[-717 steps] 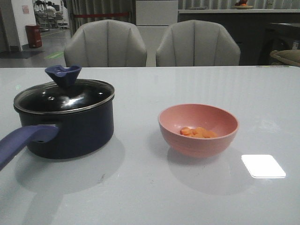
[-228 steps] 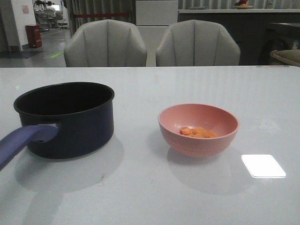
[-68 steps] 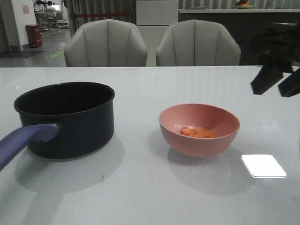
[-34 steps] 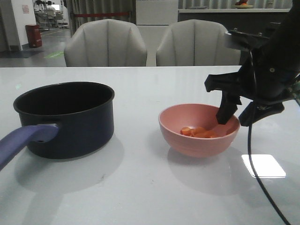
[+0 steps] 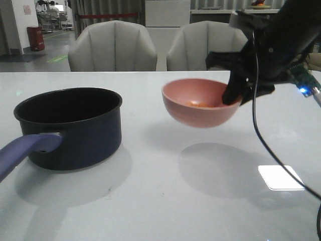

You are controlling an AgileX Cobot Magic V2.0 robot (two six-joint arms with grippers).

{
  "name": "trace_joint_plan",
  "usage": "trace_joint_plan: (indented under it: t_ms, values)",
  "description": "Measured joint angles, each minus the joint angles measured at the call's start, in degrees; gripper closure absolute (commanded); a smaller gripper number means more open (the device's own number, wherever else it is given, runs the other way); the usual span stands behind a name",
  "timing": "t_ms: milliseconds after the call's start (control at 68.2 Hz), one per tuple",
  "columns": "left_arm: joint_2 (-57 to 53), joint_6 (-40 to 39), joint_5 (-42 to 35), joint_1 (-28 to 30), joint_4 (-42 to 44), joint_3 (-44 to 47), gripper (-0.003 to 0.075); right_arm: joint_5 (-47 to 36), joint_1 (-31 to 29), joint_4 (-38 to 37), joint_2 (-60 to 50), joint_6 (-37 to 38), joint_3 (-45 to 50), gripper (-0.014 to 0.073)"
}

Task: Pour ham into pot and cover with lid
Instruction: 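Lift the pink bowl over the pot and tilt it to pour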

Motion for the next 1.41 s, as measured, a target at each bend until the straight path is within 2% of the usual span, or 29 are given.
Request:
trace_joint_plan:
  t_ms: [88, 176, 278, 381, 557, 718, 879, 1055, 1216, 1407]
  values:
    - [0.0, 0.0, 0.0, 0.0, 0.0, 0.0, 0.0095, 0.0, 0.4, 1.31, 0.02, -0.31, -3.1, 0.0461]
    - [0.0, 0.0, 0.0, 0.0, 0.0, 0.0, 0.0095, 0.11, 2.52, 1.55, 0.02, -3.91, -5.97, 0.0461]
    - [0.0, 0.0, 0.0, 0.0, 0.0, 0.0, 0.0095, -0.15, 6.89, 1.75, 0.02, -8.28, -9.44, 0.0461]
    - [0.0, 0.0, 0.0, 0.0, 0.0, 0.0, 0.0095, -3.89, 12.21, 2.02, 1.03, -11.68, -12.09, 0.0461]
    - [0.0, 0.0, 0.0, 0.0, 0.0, 0.0, 0.0095, -17.81, 19.33, 2.13, 3.93, -16.54, -12.53, 0.0461]
    - [0.0, 0.0, 0.0, 0.0, 0.0, 0.0, 0.0095, -33.31, 23.35, 1.87, 7.85, -20.19, -12.53, 0.0461]
    - [0.0, 0.0, 0.0, 0.0, 0.0, 0.0, 0.0095, -54.63, 26.36, -3.32, 12.64, -24.09, -10.01, 0.0461]
    - [0.0, 0.0, 0.0, 0.0, 0.0, 0.0, 0.0095, -72.85, 27.38, -10.67, 16.56, -31.31, -7.58, 0.0461]
    - [0.0, 0.0, 0.0, 0.0, 0.0, 0.0, 0.0095, -83.36, 27.38, -17.09, 20.53, -45.56, -7.0, 0.0461]
    - [0.0, 0.0, 0.0, 0.0, 0.0, 0.0, 0.0095, -85.23, 27.38, -20.1, 23.18, -61.48, -6.75, 0.0461]
